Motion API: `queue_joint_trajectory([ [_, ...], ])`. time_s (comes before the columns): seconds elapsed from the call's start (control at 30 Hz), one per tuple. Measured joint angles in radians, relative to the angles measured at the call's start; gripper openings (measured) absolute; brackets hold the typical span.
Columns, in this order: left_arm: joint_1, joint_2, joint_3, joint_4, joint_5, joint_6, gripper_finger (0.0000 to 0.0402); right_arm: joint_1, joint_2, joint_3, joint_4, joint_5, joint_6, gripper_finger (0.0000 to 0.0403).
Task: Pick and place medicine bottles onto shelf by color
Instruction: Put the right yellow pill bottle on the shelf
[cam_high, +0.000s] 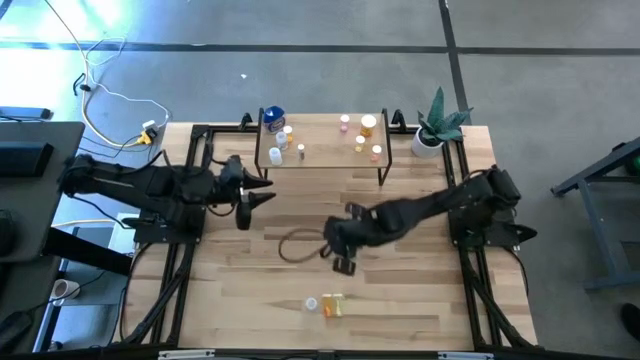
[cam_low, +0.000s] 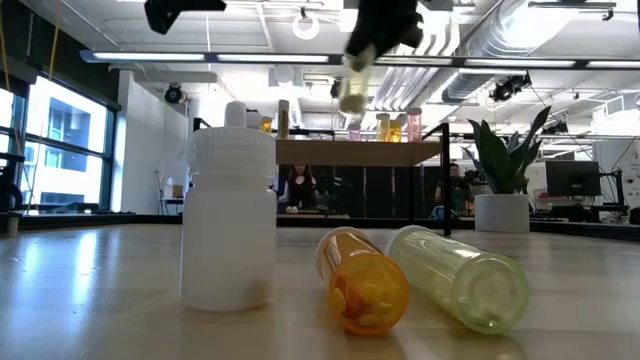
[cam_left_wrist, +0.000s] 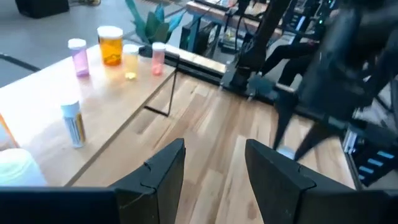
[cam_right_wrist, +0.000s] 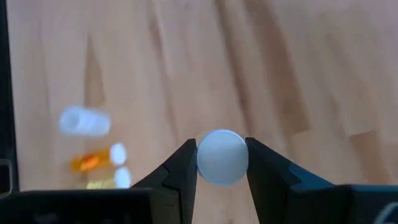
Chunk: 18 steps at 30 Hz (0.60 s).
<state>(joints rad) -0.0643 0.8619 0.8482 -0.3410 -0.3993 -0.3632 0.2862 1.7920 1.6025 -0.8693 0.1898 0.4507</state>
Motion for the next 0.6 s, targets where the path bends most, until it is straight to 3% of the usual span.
queue_joint_trajectory([
  [0.23, 0.071, 0.002, 0.0, -0.045, 0.118, 0.036, 0.0158, -0.137, 0.0, 0.136, -0.084, 0.0, -0.097, 0.0103],
  [0.6, 0.142, 0.002, 0.0, -0.045, 0.127, 0.055, 0.0158, -0.353, 0.0, 0.303, -0.171, 0.0, -0.303, 0.0103],
])
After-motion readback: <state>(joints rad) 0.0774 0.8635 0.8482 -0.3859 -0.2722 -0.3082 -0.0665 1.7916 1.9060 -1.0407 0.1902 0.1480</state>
